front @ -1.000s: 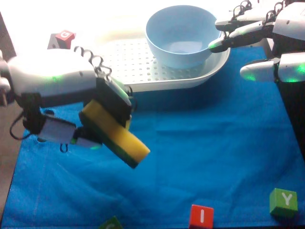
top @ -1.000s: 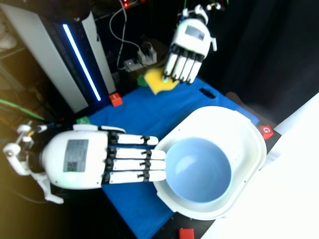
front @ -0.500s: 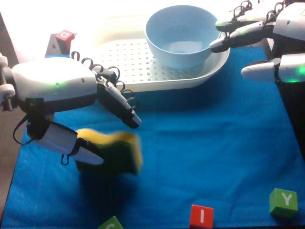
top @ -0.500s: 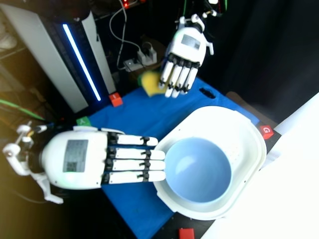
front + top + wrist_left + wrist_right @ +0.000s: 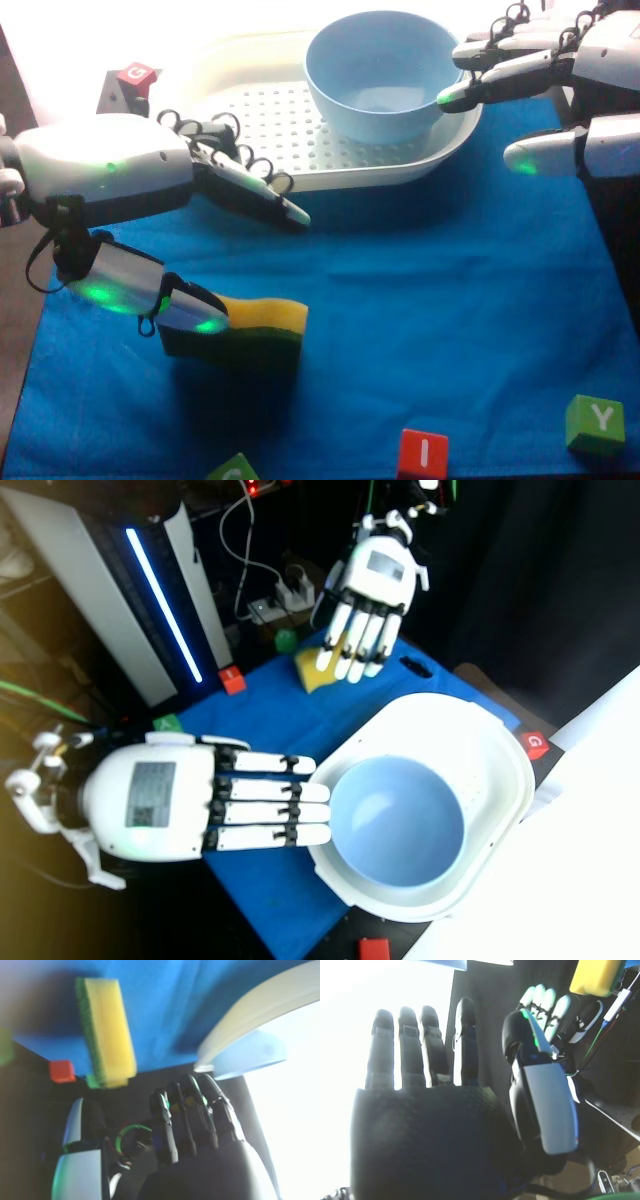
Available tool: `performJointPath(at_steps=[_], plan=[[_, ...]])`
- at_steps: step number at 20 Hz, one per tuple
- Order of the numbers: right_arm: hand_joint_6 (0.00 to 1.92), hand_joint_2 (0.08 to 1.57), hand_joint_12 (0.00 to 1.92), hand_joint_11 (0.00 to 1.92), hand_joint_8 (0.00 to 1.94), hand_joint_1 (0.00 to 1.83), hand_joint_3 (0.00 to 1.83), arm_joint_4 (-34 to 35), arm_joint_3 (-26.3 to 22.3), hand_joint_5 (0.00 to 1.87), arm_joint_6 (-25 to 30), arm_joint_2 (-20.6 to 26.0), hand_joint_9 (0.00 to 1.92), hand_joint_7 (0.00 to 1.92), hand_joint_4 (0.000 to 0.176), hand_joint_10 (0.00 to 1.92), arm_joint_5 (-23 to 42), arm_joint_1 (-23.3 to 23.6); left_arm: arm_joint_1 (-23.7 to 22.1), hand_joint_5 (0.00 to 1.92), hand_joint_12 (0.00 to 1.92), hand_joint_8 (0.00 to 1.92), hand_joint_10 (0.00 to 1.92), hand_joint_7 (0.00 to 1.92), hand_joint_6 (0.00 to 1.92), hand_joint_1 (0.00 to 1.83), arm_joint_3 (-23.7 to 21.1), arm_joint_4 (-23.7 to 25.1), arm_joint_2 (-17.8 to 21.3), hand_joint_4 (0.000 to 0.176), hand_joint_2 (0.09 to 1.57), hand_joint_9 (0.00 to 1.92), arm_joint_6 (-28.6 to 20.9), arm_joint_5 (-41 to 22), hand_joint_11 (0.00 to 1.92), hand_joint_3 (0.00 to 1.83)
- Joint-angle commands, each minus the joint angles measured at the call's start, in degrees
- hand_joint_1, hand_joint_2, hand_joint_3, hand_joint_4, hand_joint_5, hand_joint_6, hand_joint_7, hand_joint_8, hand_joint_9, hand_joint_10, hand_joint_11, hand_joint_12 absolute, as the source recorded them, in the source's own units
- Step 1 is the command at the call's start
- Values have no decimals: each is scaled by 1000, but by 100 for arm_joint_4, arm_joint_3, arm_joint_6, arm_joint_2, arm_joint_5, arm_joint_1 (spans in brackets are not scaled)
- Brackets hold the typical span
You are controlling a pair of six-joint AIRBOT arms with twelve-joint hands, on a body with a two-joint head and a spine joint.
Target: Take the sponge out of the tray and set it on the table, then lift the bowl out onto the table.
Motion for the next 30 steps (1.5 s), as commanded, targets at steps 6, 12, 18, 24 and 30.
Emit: performJointPath(at_steps=[6,12,18,24,30], plan=[[1,1074,0,0,1,457,0,352,10,249,32,-80,4,95,176,0,616,151,434,461,837,4,5,353,3,748,-60,-2382,299,24,929,284,1542,-1265,0,0],[4,1063,0,0,2,446,0,439,468,195,32,-475,0,71,176,0,616,329,677,378,541,2,3,244,1,694,-75,-3029,325,78,921,182,1897,-1672,0,1],[6,1075,0,0,3,449,3,443,944,206,52,-992,10,86,176,3,504,692,693,378,413,2,4,249,0,663,-80,-3065,279,95,916,190,1901,-1702,0,1],[3,1103,0,0,3,407,10,429,1439,213,137,-1578,18,100,176,2,-10,823,694,369,356,1,1,247,0,713,-25,-3125,163,88,902,187,1912,-1780,0,0],[13,1117,0,0,13,512,4,159,1701,280,138,-1976,82,169,176,15,-506,935,694,398,501,1,0,268,2,741,28,-3148,46,75,905,201,1911,-1821,0,1]])
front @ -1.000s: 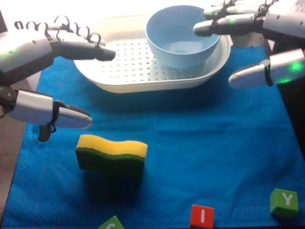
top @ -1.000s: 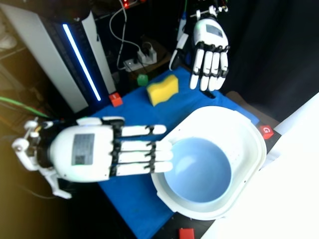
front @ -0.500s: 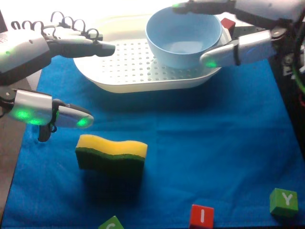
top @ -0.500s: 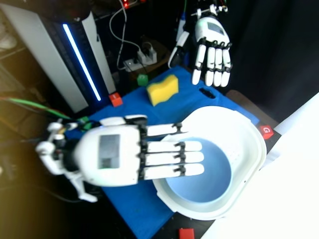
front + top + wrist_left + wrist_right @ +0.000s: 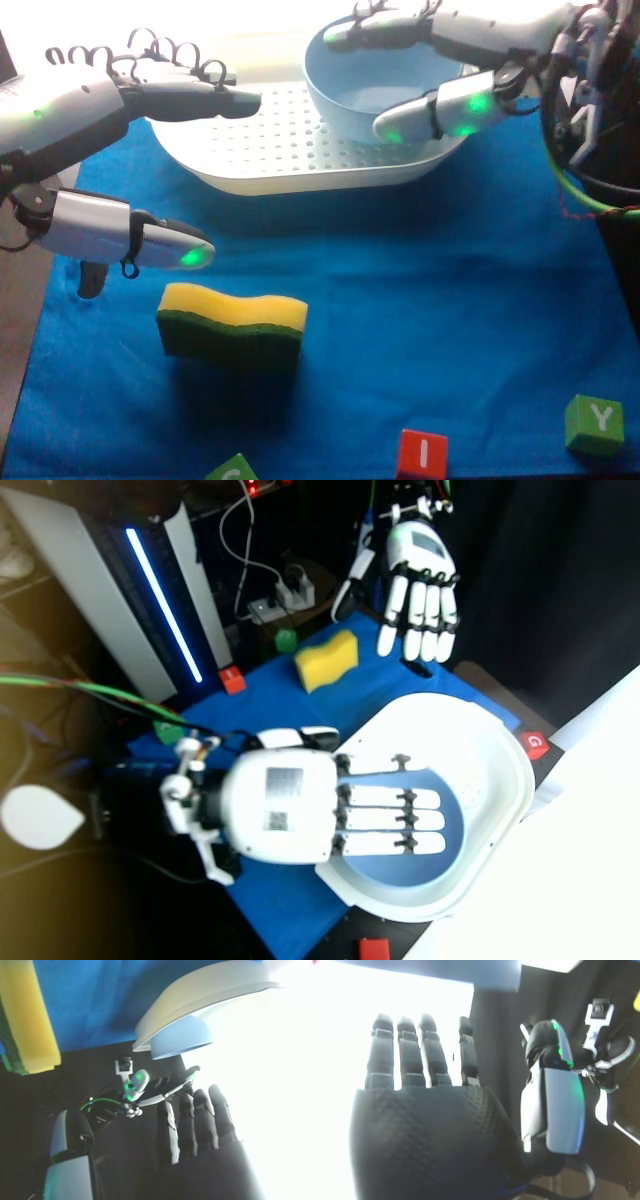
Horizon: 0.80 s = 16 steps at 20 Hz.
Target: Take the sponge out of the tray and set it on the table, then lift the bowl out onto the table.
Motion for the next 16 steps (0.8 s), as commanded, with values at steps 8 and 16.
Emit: performJointPath(at_steps=[8,16], plan=[[6,1105,30,61,7,497,0,0,263,310,42,-249,162,203,176,20,-190,122,-61,427,422,4,4,295,1,699,40,-193,-63,64,913,228,-6,-726,0,2],[7,1130,47,76,6,637,2,-718,530,332,450,-409,201,230,161,13,-642,122,-60,447,442,3,2,309,1,721,39,-209,-85,58,912,237,-18,-762,0,0]])
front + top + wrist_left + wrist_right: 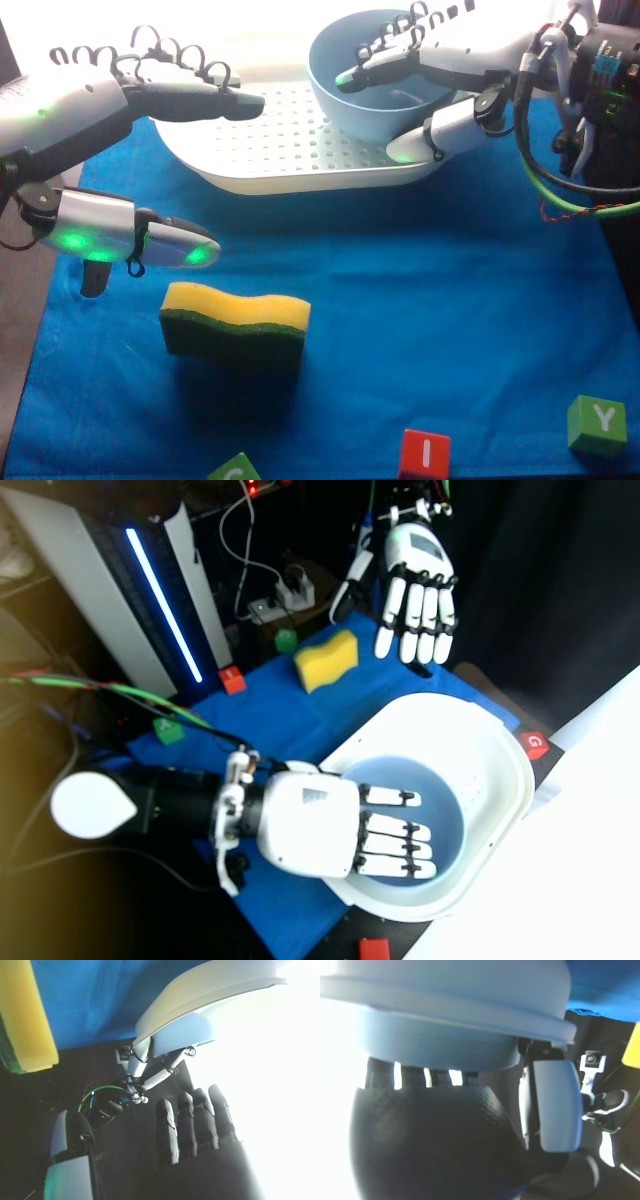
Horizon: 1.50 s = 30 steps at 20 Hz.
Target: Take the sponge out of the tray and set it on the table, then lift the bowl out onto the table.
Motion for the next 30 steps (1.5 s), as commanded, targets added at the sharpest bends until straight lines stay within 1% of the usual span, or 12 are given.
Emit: performJointPath(at_steps=[1,4,6,7,8,9,10,12,16,26,28,30], plan=[[3,1145,53,84,3,587,8,163,50,320,28,-23,196,225,165,8,232,98,-62,454,486,2,3,317,2,731,11,-166,-31,54,907,247,-18,-723,0,0],[8,1179,92,133,6,686,5,64,70,388,29,-95,243,294,117,7,202,100,-62,455,495,0,1,314,1,731,30,-172,-70,54,913,249,-24,-724,0,1],[26,1260,140,259,27,960,7,34,88,618,29,-136,405,541,0,25,202,120,-62,454,465,1,1,319,0,706,66,-174,-107,62,922,252,-55,-723,0,2],[1074,1256,262,404,29,1053,5,34,101,705,29,-153,596,798,0,23,202,129,-62,444,456,0,0,311,0,714,77,-175,-111,63,921,244,-68,-724,0,1],[1363,1284,588,394,9,1029,3,34,123,679,29,-181,718,887,0,12,199,144,-62,439,427,0,0,303,0,728,82,-176,-111,63,917,234,-73,-731,0,0],[1174,1187,1654,812,1166,1110,12,34,134,837,29,-192,922,1008,0,1421,198,153,-63,438,421,0,0,298,0,733,84,-176,-111,56,918,232,-76,-734,0,0],[1102,1163,1868,1043,1772,1136,2,33,138,889,29,-195,1083,1060,0,1821,198,157,-63,439,345,1,1,306,0,726,84,-176,-111,56,916,234,-77,-735,0,0],[1184,1189,1919,1113,1747,1078,5,25,138,842,29,-194,1097,1100,0,1898,199,167,-61,446,328,3,2,314,2,726,85,-177,-111,55,915,239,-78,-731,0,0],[1043,1141,1749,846,1348,1150,0,-10,138,928,29,-190,968,989,0,1511,217,223,-49,461,496,0,1,306,1,743,88,-178,-112,40,927,239,-79,-725,0,0],[1017,1136,1920,1079,1127,1149,0,101,-419,944,28,392,1129,1166,0,1705,1226,617,27,476,606,4,4,305,2,790,84,-240,-110,47,902,240,-96,-756,0,0],[1062,1151,1585,866,641,1143,0,210,-570,916,27,570,1093,1214,0,1110,1399,617,61,476,588,1,1,296,1,799,79,-275,-108,51,898,235,-96,-786,0,0],[915,1130,1428,736,1069,1250,3,291,-827,892,27,848,1041,1053,0,835,1644,616,111,468,615,4,3,308,1,774,67,-337,-99,62,897,243,-96,-846,0,0]])
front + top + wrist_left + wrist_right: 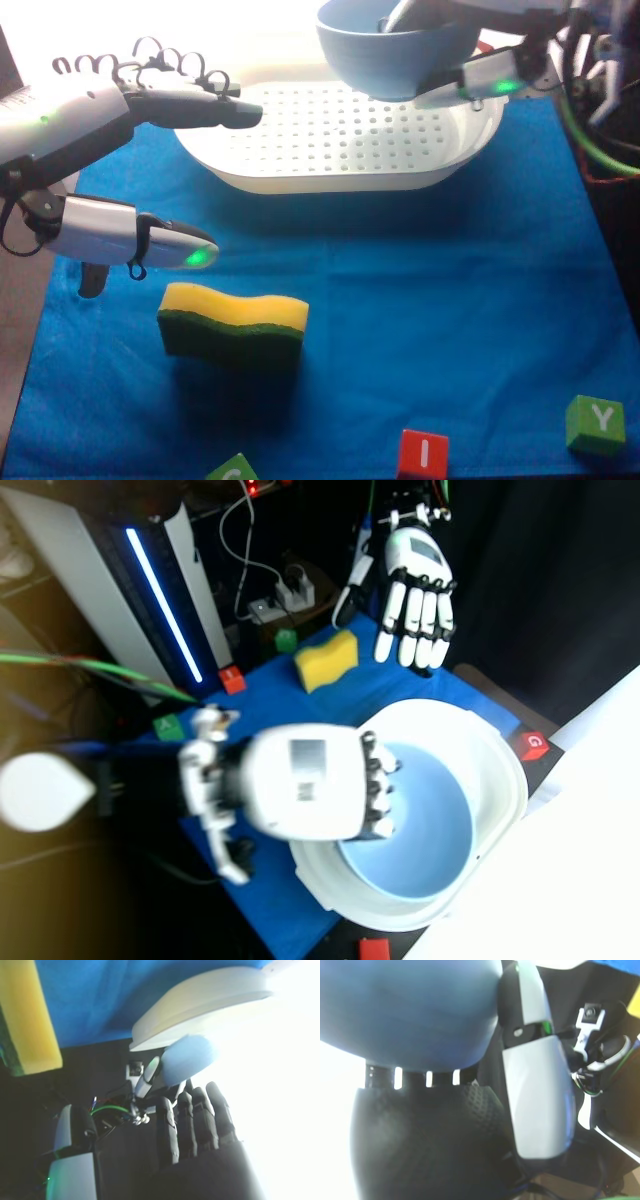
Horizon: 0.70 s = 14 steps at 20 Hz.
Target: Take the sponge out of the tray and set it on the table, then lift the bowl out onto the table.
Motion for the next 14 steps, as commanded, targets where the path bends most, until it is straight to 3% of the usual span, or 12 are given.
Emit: performJointPath(at_steps=[1,2,3,4,5,6,8,9,10,12,13,14], plan=[[1073,1162,1651,732,860,1155,0,431,-64,884,24,83,1022,1111,0,1138,731,93,-18,476,622,6,5,317,4,773,-16,-191,26,53,896,249,-31,-740,0,0],[1074,1147,1655,672,1047,1225,8,473,-207,891,24,253,955,976,0,1179,906,92,18,487,649,6,6,328,4,764,-39,-221,61,43,895,261,-31,-769,0,0],[1060,1147,1775,875,969,1163,4,492,-352,913,23,415,1061,1088,0,1415,1061,92,59,472,593,6,2,311,3,761,-62,-251,96,49,900,255,-31,-809,0,1],[983,1120,1741,919,996,1240,0,504,-567,954,23,623,1082,1024,0,1381,1215,84,103,464,580,7,3,314,1,744,-81,-305,138,54,903,259,-28,-874,0,2],[946,1113,1765,1016,884,1178,0,561,-831,986,-87,847,1154,1167,0,1423,1328,30,140,480,662,4,3,325,3,746,-87,-383,182,9,903,265,-15,-959,0,0],[851,1116,1574,865,1000,1248,0,593,-1003,928,-197,990,1098,1106,0,1113,1396,-10,156,480,639,1,0,323,1,786,-90,-436,205,0,900,255,11,-1001,0,0],[1007,1130,1212,788,991,1253,1,684,-1483,850,-534,1385,1110,1083,0,648,1536,-132,220,436,630,3,0,334,0,775,-98,-615,283,61,904,253,94,-1132,0,1],[1074,1144,1053,688,1001,1254,0,697,-1630,799,-594,1513,1137,1074,0,413,1636,-194,260,431,629,3,0,334,0,748,-106,-683,319,76,912,251,109,-1201,0,4],[976,1103,919,660,780,1360,0,702,-1793,837,-599,1662,1007,1154,0,980,1805,-266,327,433,633,4,1,340,1,748,-144,-795,382,75,917,254,168,-1300,0,5],[942,1085,640,700,688,1387,0,714,-2068,864,-599,1884,951,1225,0,1066,2040,-420,408,420,633,0,0,322,0,741,-205,-946,456,97,942,252,276,-1433,0,13],[861,1061,570,740,604,1309,0,714,-2215,937,-599,1969,1079,1284,0,522,2157,-533,437,412,600,1,1,308,0,744,-216,-997,471,95,949,240,286,-1484,0,10],[876,1067,487,780,573,1374,6,714,-2319,899,-599,2014,988,1277,0,939,2227,-638,454,415,598,1,1,307,2,755,-218,-1019,476,84,945,238,286,-1500,0,5]])
